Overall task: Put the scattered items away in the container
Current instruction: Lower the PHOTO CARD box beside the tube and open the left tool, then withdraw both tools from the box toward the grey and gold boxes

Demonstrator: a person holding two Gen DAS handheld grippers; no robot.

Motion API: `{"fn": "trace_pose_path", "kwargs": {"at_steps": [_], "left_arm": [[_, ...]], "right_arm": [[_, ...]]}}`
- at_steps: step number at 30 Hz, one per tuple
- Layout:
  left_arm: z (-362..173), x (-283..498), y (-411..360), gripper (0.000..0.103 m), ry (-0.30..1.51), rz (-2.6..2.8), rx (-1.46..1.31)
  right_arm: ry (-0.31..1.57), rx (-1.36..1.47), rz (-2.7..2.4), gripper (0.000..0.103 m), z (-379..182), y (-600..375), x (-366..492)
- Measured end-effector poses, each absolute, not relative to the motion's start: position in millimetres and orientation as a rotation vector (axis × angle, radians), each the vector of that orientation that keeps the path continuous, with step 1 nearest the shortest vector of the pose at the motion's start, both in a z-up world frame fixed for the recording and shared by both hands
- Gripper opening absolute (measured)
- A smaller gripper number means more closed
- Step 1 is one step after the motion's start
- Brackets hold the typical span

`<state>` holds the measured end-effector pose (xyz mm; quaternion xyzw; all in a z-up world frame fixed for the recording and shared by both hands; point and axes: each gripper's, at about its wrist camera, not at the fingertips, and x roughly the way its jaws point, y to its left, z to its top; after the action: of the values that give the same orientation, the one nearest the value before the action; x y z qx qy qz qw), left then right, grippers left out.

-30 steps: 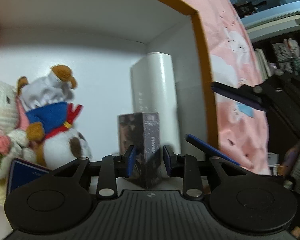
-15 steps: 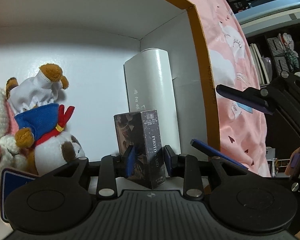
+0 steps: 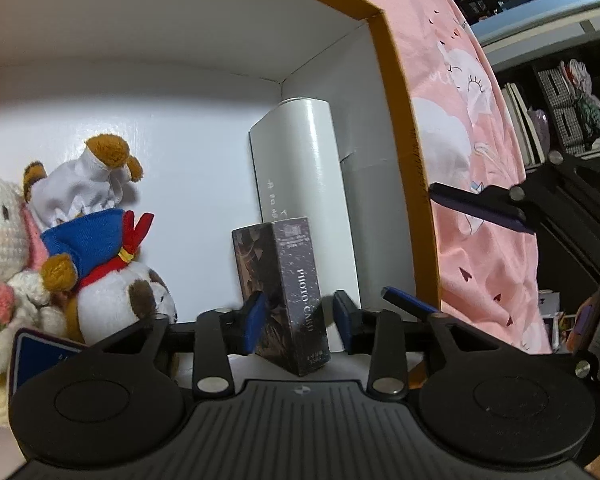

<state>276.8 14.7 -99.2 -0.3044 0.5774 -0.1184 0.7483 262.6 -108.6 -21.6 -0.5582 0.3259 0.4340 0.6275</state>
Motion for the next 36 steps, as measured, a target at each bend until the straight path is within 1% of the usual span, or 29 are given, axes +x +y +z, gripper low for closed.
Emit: {"fn": "trace_pose_path", "kwargs": {"at_steps": [10,17,18,26,29,31,36], "left_arm": [[-73.1,262.1,17.3,0.047,1.199,-0.215,-0.566],[-35.4,231.9,21.9,0.044,1.038,-0.143,-0.385],[-30.3,226.5,23.5,0.041,1.009,-0.125,-0.359],[7.7,188.1,29.3,0.041,0.87,-0.082,-0.174],[18.1,172.8,29.5,0.039,0.834,-0.085,-0.12],[24.6,160.1,31.3,0.037,0.81,-0.086,-0.07],[33.1,125.8,45.6,0.037,0.803,-0.059,-0.007]], "right_arm": [[0.744,-1.276,0.988,0.053,-14.4,-114.3,251.1],[0.735,-1.281,0.988,0.054,-11.9,-113.1,241.2],[0.735,-1.283,0.985,0.054,-11.8,-113.2,240.1],[0.712,-1.267,0.972,0.053,-8.6,-112.4,234.1],[0.676,-1.19,0.971,0.052,-2.2,-113.1,229.8],[0.65,-1.101,0.967,0.05,4.4,-114.1,224.0],[0.61,-0.785,0.962,0.048,26.6,-122.0,198.3]]}}
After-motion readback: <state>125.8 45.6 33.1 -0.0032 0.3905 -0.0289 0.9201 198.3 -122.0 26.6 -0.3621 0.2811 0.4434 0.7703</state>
